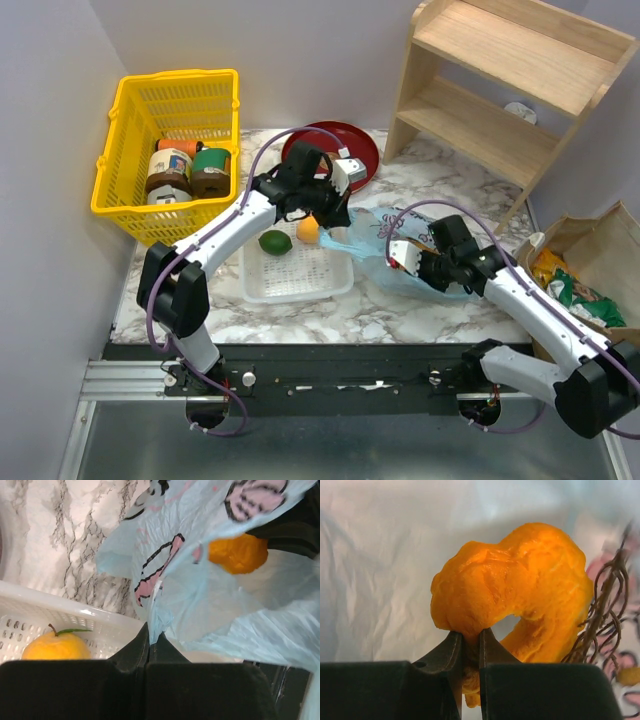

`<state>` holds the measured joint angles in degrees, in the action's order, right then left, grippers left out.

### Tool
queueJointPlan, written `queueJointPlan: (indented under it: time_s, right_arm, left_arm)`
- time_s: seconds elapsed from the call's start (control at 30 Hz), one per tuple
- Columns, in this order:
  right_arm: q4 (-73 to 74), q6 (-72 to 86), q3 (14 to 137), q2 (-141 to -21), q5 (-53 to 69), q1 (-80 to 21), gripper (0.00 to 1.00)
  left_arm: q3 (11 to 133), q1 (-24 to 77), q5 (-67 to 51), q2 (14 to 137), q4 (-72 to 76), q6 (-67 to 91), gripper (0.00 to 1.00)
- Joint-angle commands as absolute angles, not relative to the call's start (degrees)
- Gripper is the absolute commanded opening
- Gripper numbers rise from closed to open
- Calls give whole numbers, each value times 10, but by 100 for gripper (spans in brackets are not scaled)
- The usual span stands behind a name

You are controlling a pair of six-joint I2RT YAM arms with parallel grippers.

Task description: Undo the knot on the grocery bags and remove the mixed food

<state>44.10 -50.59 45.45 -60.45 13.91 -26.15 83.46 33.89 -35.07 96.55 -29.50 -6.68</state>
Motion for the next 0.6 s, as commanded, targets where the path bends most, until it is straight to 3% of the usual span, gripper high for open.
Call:
queueJointPlan:
  time_s: [0.0, 0.1, 0.17, 0.2, 0.33, 0.47, 0.57]
  right_arm:
    - [363, -429, 408, -570, 4, -260, 0]
    - [352, -389, 421, -569, -63, -251, 1]
    - [396, -373, 459, -570, 33, -232, 0]
    - [450, -378, 482, -563, 88, -216, 0]
    - [521, -376, 558, -527, 318, -215, 0]
    - [559, -349, 603, -538, 340, -215, 0]
    - [614, -387, 622, -554, 380, -215, 2]
  left_arm:
    - [854, 348, -337, 942, -308, -94, 0]
    - [863, 357, -319, 946, -330, -106, 0]
    - [871, 368, -308, 954, -341, -104, 1]
    - [874, 370, -307, 958, -346, -98, 10]
    - [873, 391, -286, 949, -331, -101, 10]
    - [874, 407, -246, 954, -338, -132, 6]
    - [878, 406, -245, 948, -332, -131, 21]
